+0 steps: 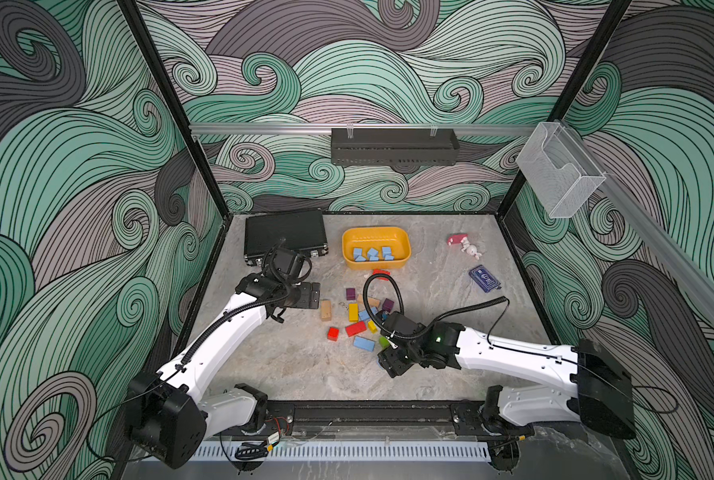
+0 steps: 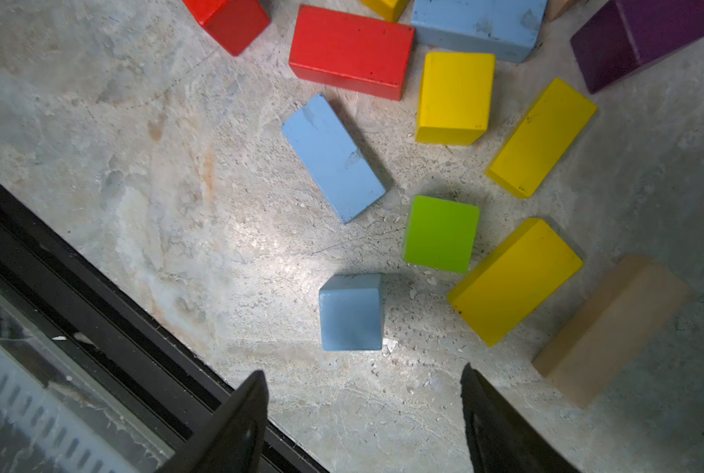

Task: Pick out the blue building blocks
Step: Pick up the building block from the center of the board.

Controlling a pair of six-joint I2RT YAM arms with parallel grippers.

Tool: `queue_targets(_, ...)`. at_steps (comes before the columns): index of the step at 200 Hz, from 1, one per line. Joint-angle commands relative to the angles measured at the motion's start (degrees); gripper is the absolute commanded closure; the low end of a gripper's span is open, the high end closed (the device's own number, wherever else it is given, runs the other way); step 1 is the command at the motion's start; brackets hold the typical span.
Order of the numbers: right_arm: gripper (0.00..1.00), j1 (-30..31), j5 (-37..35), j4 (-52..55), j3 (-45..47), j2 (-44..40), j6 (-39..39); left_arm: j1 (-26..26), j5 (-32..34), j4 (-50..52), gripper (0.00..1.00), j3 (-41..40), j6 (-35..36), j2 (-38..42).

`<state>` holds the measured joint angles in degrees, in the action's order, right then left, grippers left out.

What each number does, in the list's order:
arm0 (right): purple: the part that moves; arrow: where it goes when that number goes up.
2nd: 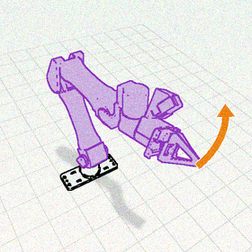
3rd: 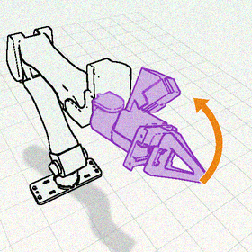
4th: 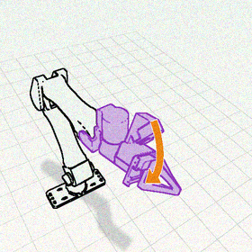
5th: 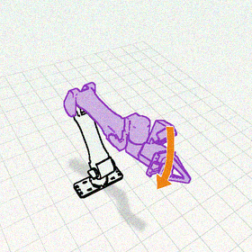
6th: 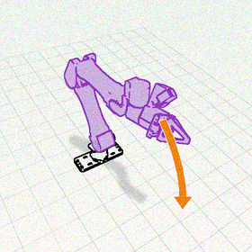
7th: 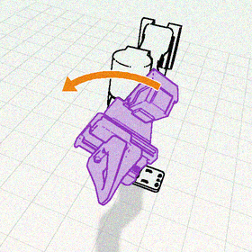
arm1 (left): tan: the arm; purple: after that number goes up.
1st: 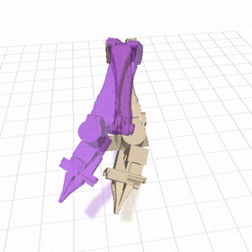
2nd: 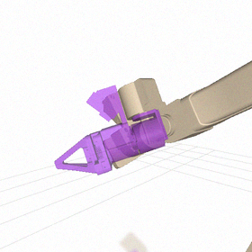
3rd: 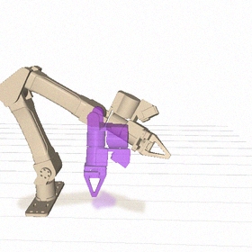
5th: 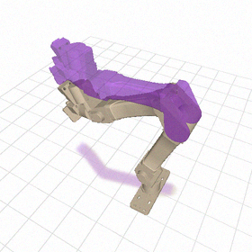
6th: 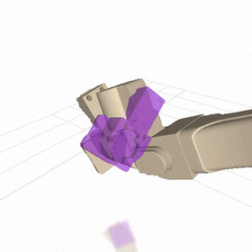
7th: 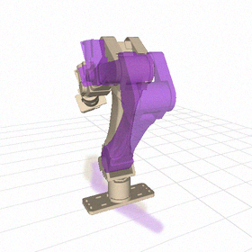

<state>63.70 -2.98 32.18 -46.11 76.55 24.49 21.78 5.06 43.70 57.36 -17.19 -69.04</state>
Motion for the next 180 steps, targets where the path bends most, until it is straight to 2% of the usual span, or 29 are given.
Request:
queue_targets(1,0.28,0.4,-0.2,-1.0,-1.1,1.9,0.5,-1.3,-1.5,-1.2,0.03,-0.1,-0.8,-0.8)
queue_targets(124,0.41,1.2,0.6,0.9,-6.6,12.4,0.7,-4.4,-2.5,-1.7,0.03,-1.0,0.2,-0.7)
queue_targets(180,0.46,1.2,-0.1,3.9,-7.8,14.4,1.4,-5.1,-3.1,-1.8,0.03,-0.9,0.4,-0.8)
